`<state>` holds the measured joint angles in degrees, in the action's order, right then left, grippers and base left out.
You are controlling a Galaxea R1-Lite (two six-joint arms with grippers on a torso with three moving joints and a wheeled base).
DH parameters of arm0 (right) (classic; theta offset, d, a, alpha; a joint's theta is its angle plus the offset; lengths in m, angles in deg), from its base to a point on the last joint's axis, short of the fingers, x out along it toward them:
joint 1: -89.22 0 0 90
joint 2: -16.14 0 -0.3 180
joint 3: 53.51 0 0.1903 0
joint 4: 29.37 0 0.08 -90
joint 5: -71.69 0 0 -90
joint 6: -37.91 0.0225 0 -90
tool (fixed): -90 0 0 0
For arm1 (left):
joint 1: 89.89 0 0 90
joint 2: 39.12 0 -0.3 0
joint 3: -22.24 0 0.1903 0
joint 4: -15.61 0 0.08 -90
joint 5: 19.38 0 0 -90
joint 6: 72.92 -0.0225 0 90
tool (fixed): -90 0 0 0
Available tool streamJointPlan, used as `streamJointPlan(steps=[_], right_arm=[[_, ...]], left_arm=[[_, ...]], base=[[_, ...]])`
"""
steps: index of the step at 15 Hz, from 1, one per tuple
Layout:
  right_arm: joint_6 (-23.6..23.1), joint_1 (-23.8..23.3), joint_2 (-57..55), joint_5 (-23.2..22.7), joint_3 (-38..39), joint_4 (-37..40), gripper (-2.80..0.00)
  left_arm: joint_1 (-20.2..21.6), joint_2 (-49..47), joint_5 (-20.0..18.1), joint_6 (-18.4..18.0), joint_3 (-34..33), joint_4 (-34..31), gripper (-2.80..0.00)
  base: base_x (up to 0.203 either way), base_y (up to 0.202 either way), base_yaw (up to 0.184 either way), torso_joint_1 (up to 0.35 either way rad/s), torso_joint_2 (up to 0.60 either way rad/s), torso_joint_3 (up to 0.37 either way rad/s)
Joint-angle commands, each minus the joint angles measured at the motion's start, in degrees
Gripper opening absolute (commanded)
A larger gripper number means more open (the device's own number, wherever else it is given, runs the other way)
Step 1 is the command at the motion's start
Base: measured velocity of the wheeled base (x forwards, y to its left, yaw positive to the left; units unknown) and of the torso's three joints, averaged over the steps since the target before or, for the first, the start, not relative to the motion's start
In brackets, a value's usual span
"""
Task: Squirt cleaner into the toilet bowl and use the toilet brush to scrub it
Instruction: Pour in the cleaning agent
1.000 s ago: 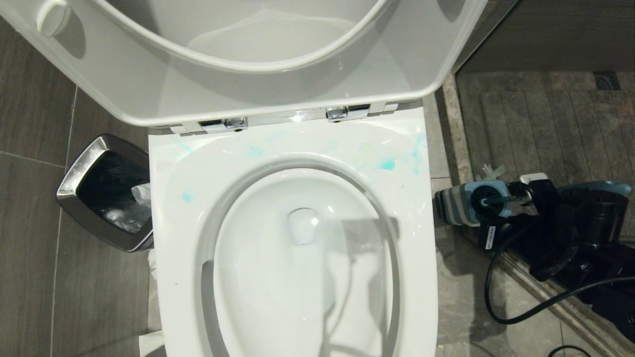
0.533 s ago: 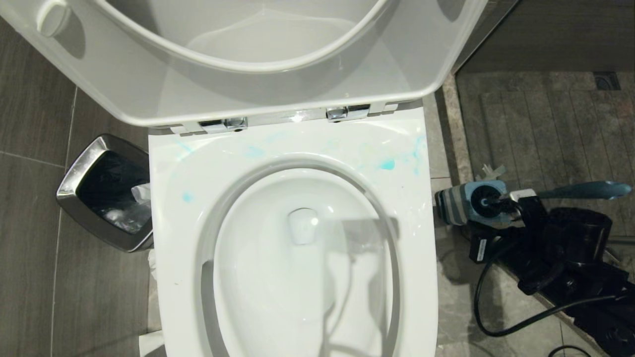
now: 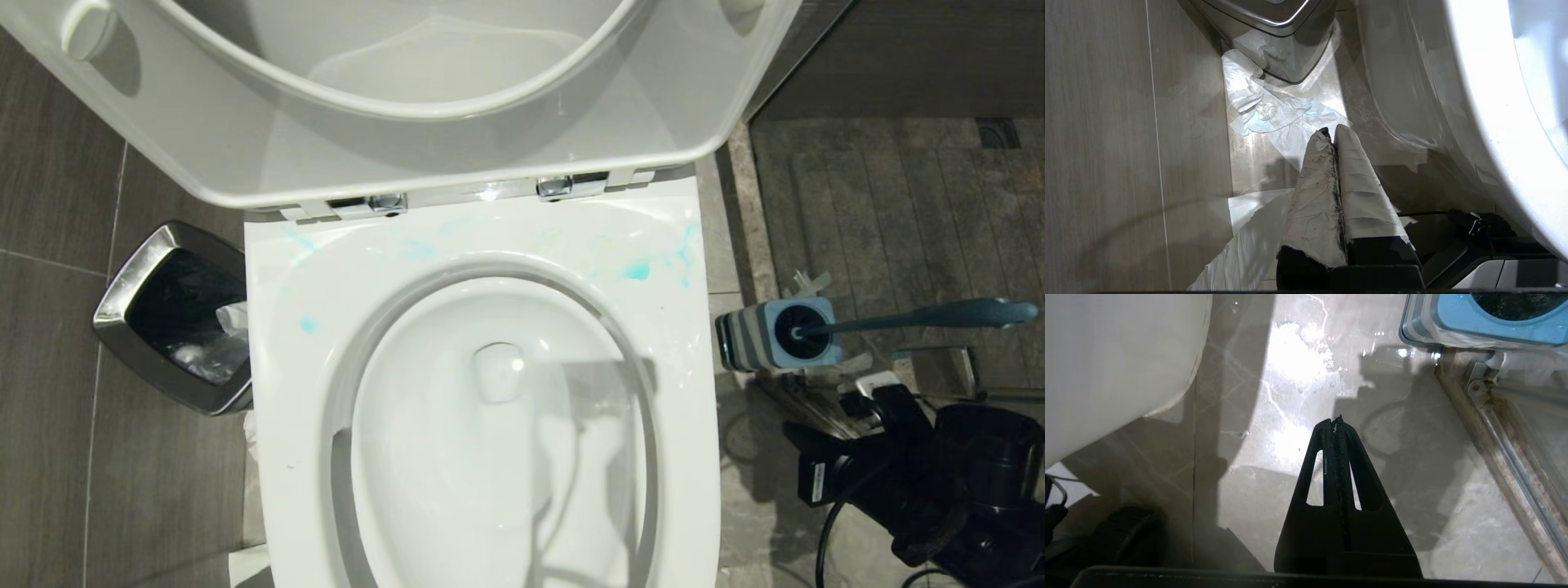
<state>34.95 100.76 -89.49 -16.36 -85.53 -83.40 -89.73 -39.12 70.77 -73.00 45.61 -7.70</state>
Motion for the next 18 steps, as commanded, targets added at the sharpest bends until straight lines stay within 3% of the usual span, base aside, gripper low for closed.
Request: streamJointPlan(steps=[1, 12, 18], right_arm=[[0.04, 0.06, -4.07, 0.16, -1.33, -1.87, -2.8], [-0.14, 0.11, -20.41, 0.56, -22.66, -8.23, -2.8], [-8.0, 1.61, -24.97, 3.11, -32.26, -10.27, -2.8]], left_arm=[[-0.01, -0.04, 0.02, -0.01, 0.0, 0.03, -2.8], [0.02, 0.0, 0.02, -0.01, 0.0, 0.03, -2.8], [0.02, -0.06, 0.02, -0.01, 0.0, 0.03, -2.8]], base=[[0.0, 0.0, 0.0, 0.0, 0.0, 0.0], [0.0, 0.0, 0.0, 0.0, 0.0, 0.0], [0.0, 0.0, 0.0, 0.0, 0.0, 0.0]])
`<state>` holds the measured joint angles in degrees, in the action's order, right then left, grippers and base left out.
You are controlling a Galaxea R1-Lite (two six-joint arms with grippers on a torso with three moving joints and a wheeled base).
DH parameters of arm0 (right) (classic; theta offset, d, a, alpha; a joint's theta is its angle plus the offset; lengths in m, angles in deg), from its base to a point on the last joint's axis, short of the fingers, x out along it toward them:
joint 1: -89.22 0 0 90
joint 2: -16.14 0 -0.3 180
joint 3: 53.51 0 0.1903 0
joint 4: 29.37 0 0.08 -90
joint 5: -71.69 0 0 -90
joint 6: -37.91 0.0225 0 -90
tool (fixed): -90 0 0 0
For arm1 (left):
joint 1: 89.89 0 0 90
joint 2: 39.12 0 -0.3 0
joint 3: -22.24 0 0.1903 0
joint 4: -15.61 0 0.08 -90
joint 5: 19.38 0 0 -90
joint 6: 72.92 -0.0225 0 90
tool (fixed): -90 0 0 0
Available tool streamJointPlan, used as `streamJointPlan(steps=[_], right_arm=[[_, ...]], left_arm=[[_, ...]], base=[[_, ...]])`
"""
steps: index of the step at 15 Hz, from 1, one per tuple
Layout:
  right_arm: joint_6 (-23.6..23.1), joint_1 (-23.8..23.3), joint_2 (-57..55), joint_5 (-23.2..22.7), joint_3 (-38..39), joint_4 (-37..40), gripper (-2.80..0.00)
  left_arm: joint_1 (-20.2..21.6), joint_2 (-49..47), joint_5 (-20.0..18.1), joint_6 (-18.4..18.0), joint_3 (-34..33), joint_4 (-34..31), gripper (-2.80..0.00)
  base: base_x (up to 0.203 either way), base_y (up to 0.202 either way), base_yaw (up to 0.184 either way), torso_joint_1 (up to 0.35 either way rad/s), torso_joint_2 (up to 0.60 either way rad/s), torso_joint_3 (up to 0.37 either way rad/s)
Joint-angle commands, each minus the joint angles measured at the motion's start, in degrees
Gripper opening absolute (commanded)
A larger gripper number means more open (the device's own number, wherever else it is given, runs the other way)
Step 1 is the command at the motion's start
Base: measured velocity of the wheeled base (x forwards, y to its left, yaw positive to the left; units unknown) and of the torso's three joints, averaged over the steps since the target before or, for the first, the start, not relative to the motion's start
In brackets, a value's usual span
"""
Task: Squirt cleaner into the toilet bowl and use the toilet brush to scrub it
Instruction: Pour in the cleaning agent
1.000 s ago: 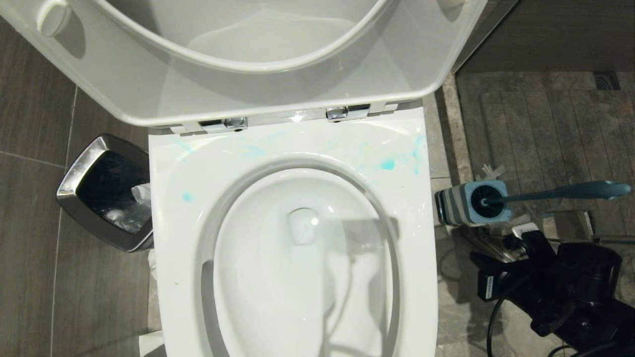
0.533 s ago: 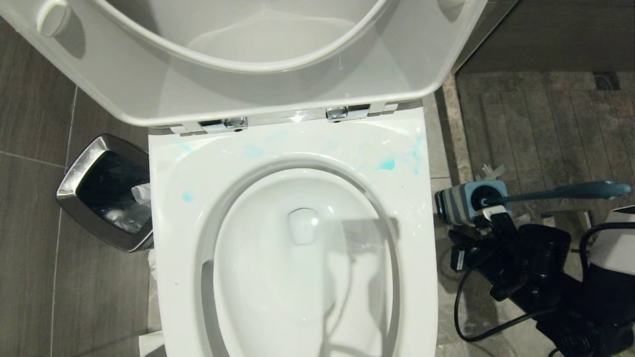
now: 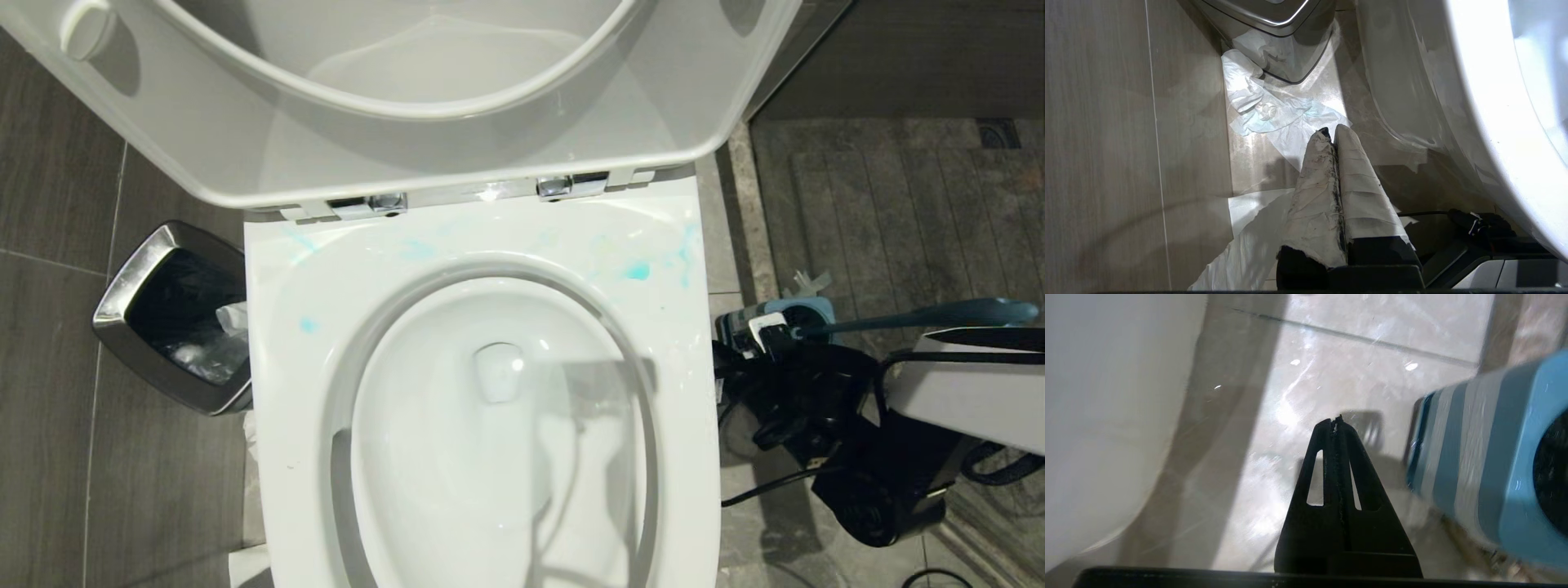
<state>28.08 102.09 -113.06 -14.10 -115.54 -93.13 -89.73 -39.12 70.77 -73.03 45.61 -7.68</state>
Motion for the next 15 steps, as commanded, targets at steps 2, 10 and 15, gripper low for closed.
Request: streamJointPlan(steps=[2, 10, 15], right_arm=[[-2.94, 0.46, -2.19, 1.41, -5.52, -0.54, -2.8], [-3.43, 2.18, -6.5, 6.57, -13.19, -0.54, 0.0], [-5.46, 2.83, -9.67, 7.53, -21.78, -0.54, 0.0]], left_arm=[[0.02, -0.06, 0.02, 0.02, 0.0, 0.01, -2.8], [0.02, -0.08, 0.02, 0.02, 0.0, 0.01, -2.8], [0.02, 0.0, 0.02, 0.02, 0.0, 0.01, -2.8]], base=[[0.0, 0.0, 0.0, 0.0, 0.0, 0.0], [0.0, 0.0, 0.0, 0.0, 0.0, 0.0], [0.0, 0.0, 0.0, 0.0, 0.0, 0.0]])
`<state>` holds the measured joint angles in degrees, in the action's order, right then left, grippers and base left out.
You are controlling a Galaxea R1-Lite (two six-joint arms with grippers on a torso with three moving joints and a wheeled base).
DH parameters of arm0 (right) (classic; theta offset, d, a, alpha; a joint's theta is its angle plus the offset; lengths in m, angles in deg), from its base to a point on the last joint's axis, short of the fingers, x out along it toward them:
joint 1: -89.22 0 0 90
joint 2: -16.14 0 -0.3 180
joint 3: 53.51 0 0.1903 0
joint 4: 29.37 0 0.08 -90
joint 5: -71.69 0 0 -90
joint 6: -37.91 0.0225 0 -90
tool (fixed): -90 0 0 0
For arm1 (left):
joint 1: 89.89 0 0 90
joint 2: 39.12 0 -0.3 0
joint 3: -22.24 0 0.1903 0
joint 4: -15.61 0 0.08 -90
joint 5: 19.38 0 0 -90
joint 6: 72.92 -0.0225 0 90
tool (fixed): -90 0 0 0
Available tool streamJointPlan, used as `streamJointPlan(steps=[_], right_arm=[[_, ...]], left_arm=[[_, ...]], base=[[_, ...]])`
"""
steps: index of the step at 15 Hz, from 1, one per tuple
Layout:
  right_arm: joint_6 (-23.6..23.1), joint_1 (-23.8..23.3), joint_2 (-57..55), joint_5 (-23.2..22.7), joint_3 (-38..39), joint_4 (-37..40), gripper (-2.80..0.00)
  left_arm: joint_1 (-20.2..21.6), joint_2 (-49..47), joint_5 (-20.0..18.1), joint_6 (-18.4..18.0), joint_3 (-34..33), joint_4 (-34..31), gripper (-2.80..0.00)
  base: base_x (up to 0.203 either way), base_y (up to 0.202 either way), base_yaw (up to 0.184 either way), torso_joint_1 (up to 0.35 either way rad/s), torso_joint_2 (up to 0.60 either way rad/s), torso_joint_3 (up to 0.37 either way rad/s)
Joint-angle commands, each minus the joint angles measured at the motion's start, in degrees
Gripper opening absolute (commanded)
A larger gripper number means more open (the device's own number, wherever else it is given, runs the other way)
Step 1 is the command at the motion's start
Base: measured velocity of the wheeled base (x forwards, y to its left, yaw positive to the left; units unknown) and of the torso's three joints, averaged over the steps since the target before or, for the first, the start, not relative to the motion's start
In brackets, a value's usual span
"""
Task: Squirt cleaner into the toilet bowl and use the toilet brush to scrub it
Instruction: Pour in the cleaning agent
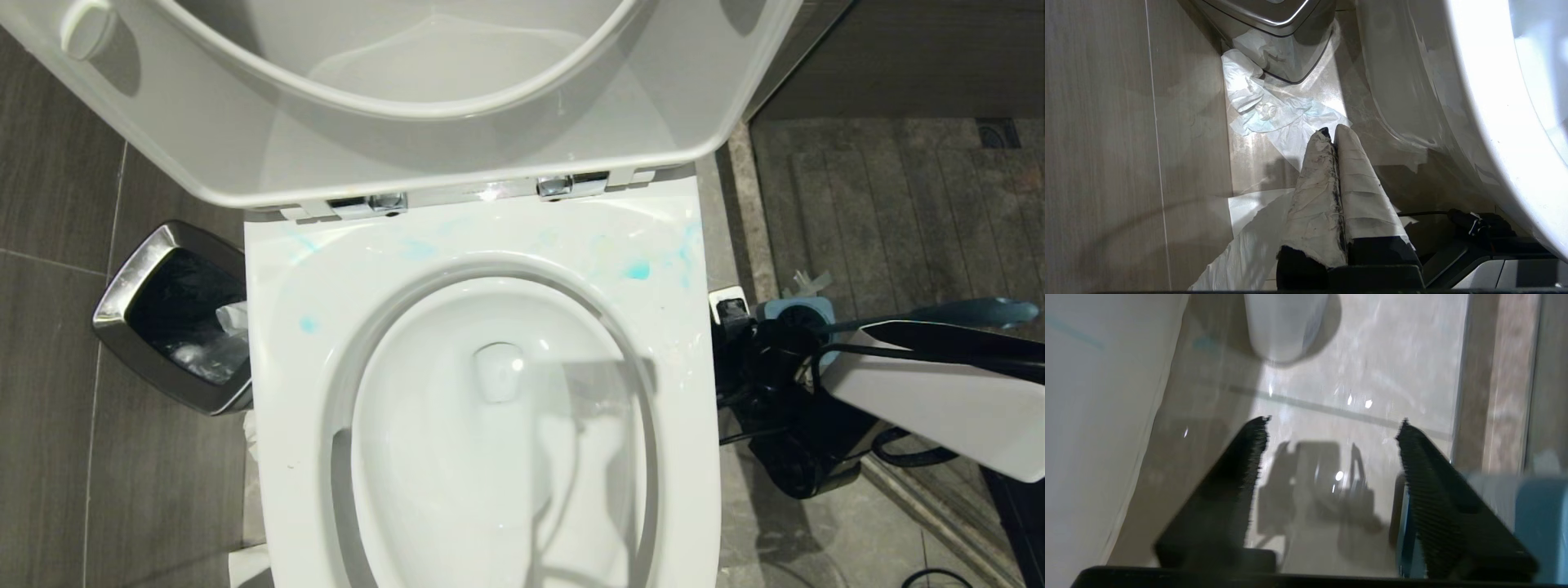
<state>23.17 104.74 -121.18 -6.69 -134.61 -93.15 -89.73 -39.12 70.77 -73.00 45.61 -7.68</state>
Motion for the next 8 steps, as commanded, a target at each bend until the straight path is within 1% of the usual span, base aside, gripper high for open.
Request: streamJointPlan(steps=[1, 6, 8], right_arm=[[-1.15, 0.2, -2.37, 0.25, -4.83, -0.51, 0.0], [-1.6, 0.58, -6.84, 0.37, -14.59, -0.51, 0.0], [-1.56, 0.91, -8.92, 0.34, -19.7, -0.51, 0.0]], left_arm=[[-0.07, -0.02, 0.02, -0.01, 0.0, 0.01, -2.8], [0.02, 0.0, 0.02, -0.01, 0.0, 0.01, -2.8], [0.02, 0.0, 0.02, -0.01, 0.0, 0.01, -2.8]], base=[[0.0, 0.0, 0.0, 0.0, 0.0, 0.0], [0.0, 0.0, 0.0, 0.0, 0.0, 0.0], [0.0, 0.0, 0.0, 0.0, 0.0, 0.0]])
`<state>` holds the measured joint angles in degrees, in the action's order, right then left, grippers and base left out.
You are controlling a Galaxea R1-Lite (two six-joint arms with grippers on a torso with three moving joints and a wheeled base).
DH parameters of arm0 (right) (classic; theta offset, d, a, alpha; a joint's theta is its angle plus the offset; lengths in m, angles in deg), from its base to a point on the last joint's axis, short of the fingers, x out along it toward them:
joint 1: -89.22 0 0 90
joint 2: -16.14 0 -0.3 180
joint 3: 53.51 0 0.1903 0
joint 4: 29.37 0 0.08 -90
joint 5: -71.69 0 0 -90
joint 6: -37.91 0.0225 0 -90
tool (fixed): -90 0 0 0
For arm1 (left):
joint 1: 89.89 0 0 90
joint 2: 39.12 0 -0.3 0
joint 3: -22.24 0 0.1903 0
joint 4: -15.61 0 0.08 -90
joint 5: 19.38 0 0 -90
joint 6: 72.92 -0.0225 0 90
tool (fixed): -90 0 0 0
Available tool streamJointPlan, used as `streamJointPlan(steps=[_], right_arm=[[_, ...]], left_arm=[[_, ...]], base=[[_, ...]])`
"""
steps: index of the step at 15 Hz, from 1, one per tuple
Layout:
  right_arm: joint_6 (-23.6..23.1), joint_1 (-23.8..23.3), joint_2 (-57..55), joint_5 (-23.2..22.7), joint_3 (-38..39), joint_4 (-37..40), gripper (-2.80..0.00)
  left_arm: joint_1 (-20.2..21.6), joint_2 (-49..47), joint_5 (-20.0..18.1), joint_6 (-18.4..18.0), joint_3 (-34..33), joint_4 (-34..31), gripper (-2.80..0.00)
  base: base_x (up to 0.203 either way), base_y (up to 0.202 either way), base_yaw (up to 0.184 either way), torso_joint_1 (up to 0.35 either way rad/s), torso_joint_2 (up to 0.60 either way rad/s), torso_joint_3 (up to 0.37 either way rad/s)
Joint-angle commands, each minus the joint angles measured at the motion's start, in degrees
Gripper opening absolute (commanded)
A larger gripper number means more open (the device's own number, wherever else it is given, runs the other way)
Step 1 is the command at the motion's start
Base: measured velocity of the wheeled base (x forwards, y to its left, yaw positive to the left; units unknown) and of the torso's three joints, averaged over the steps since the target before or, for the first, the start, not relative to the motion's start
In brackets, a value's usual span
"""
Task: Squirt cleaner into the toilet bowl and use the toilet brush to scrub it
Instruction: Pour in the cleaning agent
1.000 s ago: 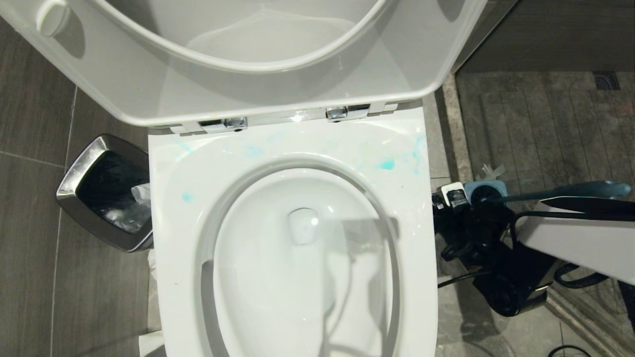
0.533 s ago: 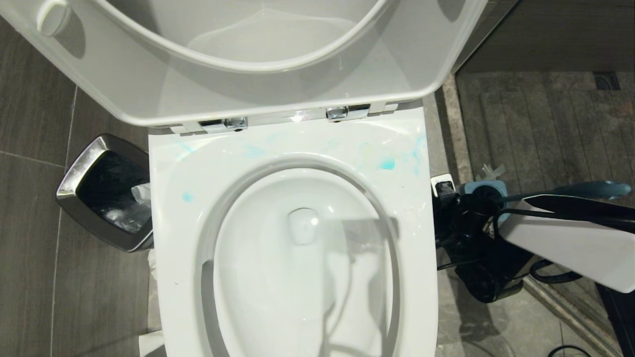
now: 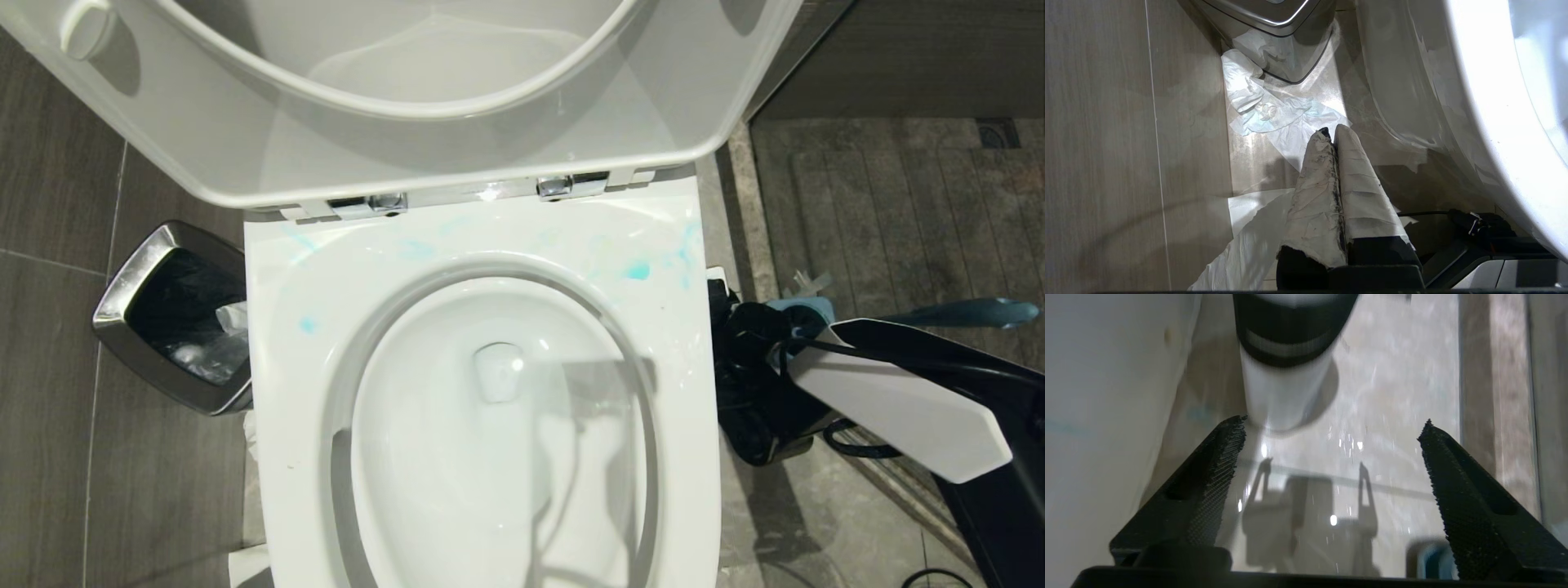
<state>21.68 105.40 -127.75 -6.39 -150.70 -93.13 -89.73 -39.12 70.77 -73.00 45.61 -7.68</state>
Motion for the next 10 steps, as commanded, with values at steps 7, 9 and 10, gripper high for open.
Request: streamJointPlan(steps=[7, 9, 10], right_arm=[[-0.23, 1.75, -10.52, 0.21, -21.33, -0.54, 0.0], [-1.53, 1.83, -12.71, 0.25, -25.89, -0.54, 0.0], [-3.05, 1.83, -13.98, 0.21, -28.77, -0.54, 0.0]], left_arm=[[0.02, 0.0, 0.02, -0.01, 0.0, 0.01, -2.8], [0.02, 0.0, 0.02, -0.01, 0.0, 0.01, -2.8], [0.02, -0.09, 0.02, -0.01, 0.0, 0.01, -2.8]], base=[[0.0, 0.0, 0.0, 0.0, 0.0, 0.0], [0.0, 0.0, 0.0, 0.0, 0.0, 0.0], [0.0, 0.0, 0.0, 0.0, 0.0, 0.0]])
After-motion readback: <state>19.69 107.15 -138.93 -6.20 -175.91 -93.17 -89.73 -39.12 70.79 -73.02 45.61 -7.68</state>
